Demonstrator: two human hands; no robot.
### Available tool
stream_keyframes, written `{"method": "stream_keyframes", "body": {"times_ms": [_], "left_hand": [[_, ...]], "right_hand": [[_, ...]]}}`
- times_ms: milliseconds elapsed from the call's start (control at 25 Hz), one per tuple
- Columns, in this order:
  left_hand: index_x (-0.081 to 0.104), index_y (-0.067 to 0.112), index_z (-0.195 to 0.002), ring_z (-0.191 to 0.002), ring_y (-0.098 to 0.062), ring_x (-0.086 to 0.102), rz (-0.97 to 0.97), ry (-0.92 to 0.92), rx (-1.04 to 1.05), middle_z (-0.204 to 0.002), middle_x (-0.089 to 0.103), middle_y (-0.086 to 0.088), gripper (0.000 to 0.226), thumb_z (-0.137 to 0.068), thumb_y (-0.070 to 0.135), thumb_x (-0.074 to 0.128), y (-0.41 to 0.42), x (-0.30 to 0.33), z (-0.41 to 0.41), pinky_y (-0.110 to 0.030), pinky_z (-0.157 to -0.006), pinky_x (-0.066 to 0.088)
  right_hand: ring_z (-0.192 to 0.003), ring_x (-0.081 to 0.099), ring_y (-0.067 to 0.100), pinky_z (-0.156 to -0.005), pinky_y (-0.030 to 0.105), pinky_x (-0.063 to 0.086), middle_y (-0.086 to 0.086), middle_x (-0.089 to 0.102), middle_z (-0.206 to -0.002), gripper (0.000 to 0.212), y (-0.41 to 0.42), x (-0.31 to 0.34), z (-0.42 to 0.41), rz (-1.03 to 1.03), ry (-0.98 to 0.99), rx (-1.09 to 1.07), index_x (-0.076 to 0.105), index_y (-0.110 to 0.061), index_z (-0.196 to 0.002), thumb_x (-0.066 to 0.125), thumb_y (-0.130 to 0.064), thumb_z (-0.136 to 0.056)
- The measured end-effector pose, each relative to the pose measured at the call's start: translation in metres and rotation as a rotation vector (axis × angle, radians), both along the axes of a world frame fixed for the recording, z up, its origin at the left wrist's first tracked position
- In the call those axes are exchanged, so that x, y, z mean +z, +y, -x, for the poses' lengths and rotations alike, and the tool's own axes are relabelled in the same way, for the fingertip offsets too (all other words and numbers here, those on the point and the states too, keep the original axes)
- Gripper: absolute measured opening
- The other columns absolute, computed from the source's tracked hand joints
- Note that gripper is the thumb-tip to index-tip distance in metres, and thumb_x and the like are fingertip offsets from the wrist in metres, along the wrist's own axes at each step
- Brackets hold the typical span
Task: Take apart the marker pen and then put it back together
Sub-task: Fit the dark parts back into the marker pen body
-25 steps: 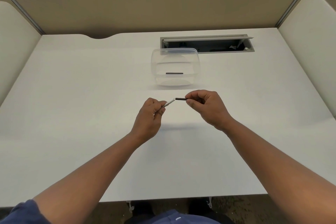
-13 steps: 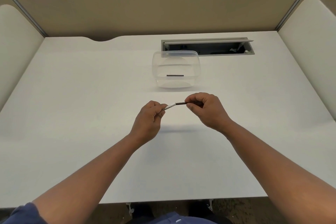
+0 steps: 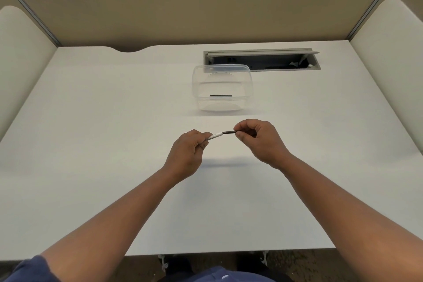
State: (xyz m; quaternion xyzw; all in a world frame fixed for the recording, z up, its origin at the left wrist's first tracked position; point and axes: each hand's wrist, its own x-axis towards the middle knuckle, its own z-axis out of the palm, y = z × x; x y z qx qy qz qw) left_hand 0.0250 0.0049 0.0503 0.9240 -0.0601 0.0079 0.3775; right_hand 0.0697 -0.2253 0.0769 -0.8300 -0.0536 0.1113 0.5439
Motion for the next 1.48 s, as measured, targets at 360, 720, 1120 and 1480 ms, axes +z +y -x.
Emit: {"method": "stream_keyframes", "body": {"times_ms": [360, 720, 1120, 1480], "left_hand": [[0.069, 0.021, -0.127, -0.090, -0.020, 0.056, -0.041, 0.032, -0.008, -0.090, 0.055, 0.012, 0.031, -0.102, 0.016, 0.052, -0.005, -0.001, 0.002, -0.035, -0.079, 0.048], [0.069, 0.025, -0.124, -0.085, -0.020, 0.056, -0.048, 0.034, -0.049, -0.088, 0.056, 0.011, 0.029, -0.102, 0.019, 0.051, -0.008, 0.003, 0.005, -0.045, -0.075, 0.053], [0.070, 0.035, -0.108, -0.078, -0.010, 0.054, -0.004, 0.108, -0.037, -0.077, 0.054, 0.011, 0.023, -0.103, 0.036, 0.048, -0.003, 0.008, 0.003, -0.038, -0.070, 0.049], [0.076, 0.024, -0.099, -0.075, -0.006, 0.052, 0.145, 0.230, -0.030, -0.082, 0.063, 0.010, 0.019, -0.101, 0.027, 0.056, -0.003, 0.008, 0.000, -0.030, -0.071, 0.045]], "right_hand": [[-0.074, 0.057, -0.002, -0.069, 0.007, 0.041, -0.003, 0.068, -0.091, 0.014, 0.004, -0.005, 0.001, 0.196, -0.154, 0.091, 0.075, -0.017, -0.102, 0.067, -0.007, -0.095], [-0.058, 0.046, 0.004, -0.056, 0.014, 0.039, -0.006, 0.061, -0.068, 0.013, 0.011, -0.013, 0.005, 0.158, -0.061, 0.138, 0.074, -0.024, -0.088, 0.065, -0.022, -0.098], [-0.085, 0.065, -0.001, -0.076, 0.012, 0.049, -0.010, 0.071, -0.092, 0.021, 0.012, -0.010, 0.010, 0.063, -0.193, 0.131, 0.072, -0.019, -0.098, 0.072, 0.000, -0.089], [-0.085, 0.076, 0.018, -0.080, 0.033, 0.060, -0.001, 0.078, -0.085, 0.031, 0.010, -0.001, 0.014, -0.168, -0.029, 0.050, 0.055, -0.023, -0.085, 0.075, 0.001, -0.084]]}}
